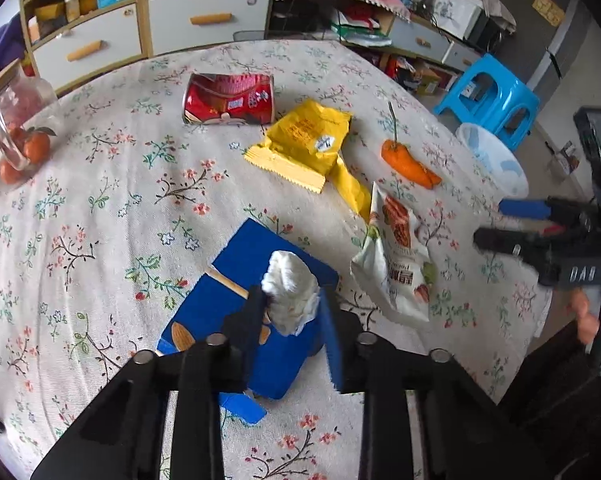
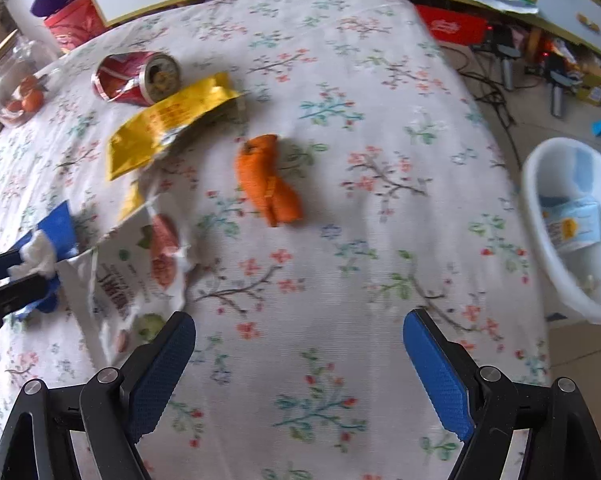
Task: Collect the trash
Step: 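Grasp the white tissue on the blue box with the left gripper, then grasp the white pecan kernels bag with the right gripper while the left gripper holds the tissue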
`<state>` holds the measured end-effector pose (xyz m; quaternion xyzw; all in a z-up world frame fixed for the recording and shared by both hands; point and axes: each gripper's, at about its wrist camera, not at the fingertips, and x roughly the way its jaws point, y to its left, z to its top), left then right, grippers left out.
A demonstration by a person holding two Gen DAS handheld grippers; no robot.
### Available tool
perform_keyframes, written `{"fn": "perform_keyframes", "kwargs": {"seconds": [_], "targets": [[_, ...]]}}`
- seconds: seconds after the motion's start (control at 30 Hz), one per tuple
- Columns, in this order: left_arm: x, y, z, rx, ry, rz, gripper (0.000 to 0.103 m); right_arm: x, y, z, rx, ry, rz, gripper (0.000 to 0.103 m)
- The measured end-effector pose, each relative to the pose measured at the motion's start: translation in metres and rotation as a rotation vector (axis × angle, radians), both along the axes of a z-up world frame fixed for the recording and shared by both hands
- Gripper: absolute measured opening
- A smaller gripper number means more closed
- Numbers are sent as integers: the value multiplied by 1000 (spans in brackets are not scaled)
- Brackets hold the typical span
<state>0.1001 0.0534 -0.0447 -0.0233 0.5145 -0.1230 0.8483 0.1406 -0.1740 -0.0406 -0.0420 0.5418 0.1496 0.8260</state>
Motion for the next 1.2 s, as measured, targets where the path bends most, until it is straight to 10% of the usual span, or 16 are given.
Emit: {"fn": "perform_keyframes", "kwargs": {"seconds": [0.33, 0.97, 1.2], "targets": [[-10, 16, 16, -31, -35, 51, 20, -6, 49, -7, 121, 50, 138, 94], [-24, 42, 16, -58, -13, 136, 20, -10, 116, -45, -62, 24, 257, 99], [-26, 37, 19, -64, -15, 142, 20, -5, 110, -40, -48, 6, 212, 80]]}}
